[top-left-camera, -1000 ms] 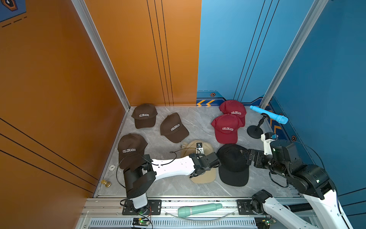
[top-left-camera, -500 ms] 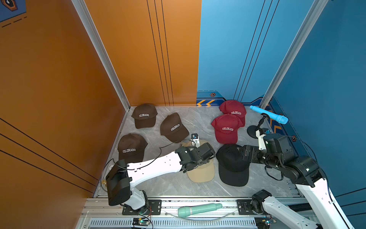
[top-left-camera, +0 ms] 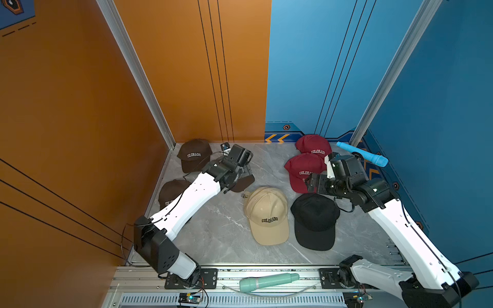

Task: Stack the baseball caps by color
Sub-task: Place the baseball cap on the baseball cap, then adjust the baseball cap at the center of the board.

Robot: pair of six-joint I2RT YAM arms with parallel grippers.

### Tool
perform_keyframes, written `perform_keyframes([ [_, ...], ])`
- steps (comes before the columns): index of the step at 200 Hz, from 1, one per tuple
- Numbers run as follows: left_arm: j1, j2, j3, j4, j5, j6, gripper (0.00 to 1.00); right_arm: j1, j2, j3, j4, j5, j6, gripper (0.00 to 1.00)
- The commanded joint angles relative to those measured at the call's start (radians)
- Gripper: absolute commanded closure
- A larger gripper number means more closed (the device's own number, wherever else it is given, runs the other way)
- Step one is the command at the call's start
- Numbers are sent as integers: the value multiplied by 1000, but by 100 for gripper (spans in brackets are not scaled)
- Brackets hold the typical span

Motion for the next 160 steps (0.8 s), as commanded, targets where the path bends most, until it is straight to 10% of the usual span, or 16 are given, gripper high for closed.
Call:
perform_keyframes([
  [1, 42, 112, 75, -30, 135, 112, 20, 29, 74, 70, 98, 30, 4, 0],
  [101, 87, 765, 621, 5, 396, 103, 25, 6, 290, 201, 148, 2, -6, 0],
  [160, 73, 806, 573, -5, 350, 66, 27, -160, 294, 237, 132, -126, -57, 0],
])
